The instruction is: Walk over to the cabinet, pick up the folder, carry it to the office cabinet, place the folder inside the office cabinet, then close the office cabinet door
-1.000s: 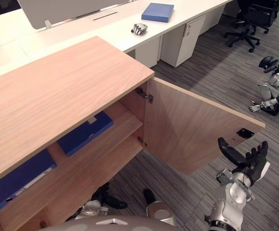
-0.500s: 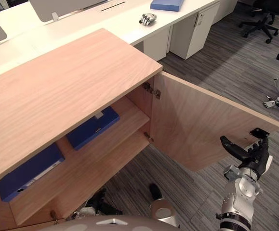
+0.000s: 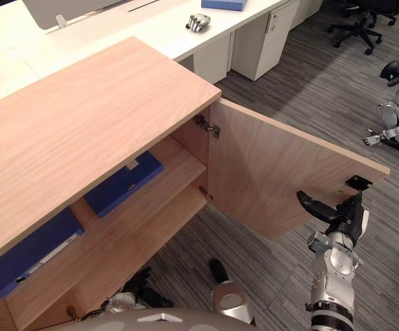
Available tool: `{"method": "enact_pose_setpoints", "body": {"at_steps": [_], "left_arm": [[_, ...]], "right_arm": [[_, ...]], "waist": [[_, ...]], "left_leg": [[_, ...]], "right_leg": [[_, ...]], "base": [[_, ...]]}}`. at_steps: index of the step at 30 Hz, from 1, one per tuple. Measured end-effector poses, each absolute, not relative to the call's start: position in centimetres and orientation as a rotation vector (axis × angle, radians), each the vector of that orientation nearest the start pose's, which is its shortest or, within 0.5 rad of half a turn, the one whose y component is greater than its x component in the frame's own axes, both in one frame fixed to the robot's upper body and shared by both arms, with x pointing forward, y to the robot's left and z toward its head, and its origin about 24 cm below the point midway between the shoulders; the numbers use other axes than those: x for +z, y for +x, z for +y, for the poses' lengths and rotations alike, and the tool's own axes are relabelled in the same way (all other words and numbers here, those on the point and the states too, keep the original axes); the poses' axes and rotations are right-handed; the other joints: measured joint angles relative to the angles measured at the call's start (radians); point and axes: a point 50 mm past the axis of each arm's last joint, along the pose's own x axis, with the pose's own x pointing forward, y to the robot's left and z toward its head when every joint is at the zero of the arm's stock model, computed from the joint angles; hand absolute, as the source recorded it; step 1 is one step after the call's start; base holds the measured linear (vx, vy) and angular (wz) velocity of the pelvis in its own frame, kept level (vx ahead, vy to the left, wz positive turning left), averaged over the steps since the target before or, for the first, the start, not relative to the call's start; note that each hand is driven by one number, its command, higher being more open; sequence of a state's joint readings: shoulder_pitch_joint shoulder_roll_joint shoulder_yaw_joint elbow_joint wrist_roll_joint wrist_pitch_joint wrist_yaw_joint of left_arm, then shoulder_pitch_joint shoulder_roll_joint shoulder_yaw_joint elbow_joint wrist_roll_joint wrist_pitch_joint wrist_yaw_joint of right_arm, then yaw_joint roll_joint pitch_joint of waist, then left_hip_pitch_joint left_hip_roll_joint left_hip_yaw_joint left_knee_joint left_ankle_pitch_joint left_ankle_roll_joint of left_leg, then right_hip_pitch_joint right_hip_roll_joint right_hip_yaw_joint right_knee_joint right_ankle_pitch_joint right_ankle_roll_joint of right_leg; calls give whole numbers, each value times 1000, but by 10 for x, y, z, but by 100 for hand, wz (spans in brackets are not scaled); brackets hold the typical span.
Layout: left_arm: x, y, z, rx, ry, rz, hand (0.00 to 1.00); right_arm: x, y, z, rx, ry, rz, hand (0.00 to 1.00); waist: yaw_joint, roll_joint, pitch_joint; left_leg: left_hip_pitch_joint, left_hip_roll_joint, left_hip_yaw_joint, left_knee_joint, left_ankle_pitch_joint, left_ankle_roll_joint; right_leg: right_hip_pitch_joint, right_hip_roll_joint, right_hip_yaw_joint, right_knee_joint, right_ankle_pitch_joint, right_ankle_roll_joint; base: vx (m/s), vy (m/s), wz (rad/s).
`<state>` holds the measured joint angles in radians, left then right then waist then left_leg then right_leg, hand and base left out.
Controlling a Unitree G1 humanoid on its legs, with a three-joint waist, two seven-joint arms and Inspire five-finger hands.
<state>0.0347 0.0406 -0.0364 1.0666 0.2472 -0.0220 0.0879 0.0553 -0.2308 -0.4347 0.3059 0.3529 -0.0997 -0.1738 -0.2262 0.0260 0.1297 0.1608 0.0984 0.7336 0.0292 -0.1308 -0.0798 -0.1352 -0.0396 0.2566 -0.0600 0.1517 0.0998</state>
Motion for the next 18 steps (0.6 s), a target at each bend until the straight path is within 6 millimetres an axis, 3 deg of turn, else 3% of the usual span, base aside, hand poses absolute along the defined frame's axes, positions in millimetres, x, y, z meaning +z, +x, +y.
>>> {"method": "enact_pose_setpoints", "body": {"at_steps": [7, 18], "left_arm": [[-158, 119, 166, -64, 323, 1044, 100], [-157, 126, 155, -108, 334, 1020, 100]], "right_arm": [[3, 184, -290, -642, 171, 97, 100], [10, 125, -237, -562, 241, 118, 100]], "waist": [[-1, -10, 18], [-3, -42, 32]], "left_leg": [[1, 13, 1, 9, -1, 1], [10, 21, 12, 25, -4, 4]], "right_leg": [[2, 18, 20, -6, 15, -9], [2, 23, 43, 6, 27, -11]], "base": [[17, -37, -10], [0, -28, -6]]}}
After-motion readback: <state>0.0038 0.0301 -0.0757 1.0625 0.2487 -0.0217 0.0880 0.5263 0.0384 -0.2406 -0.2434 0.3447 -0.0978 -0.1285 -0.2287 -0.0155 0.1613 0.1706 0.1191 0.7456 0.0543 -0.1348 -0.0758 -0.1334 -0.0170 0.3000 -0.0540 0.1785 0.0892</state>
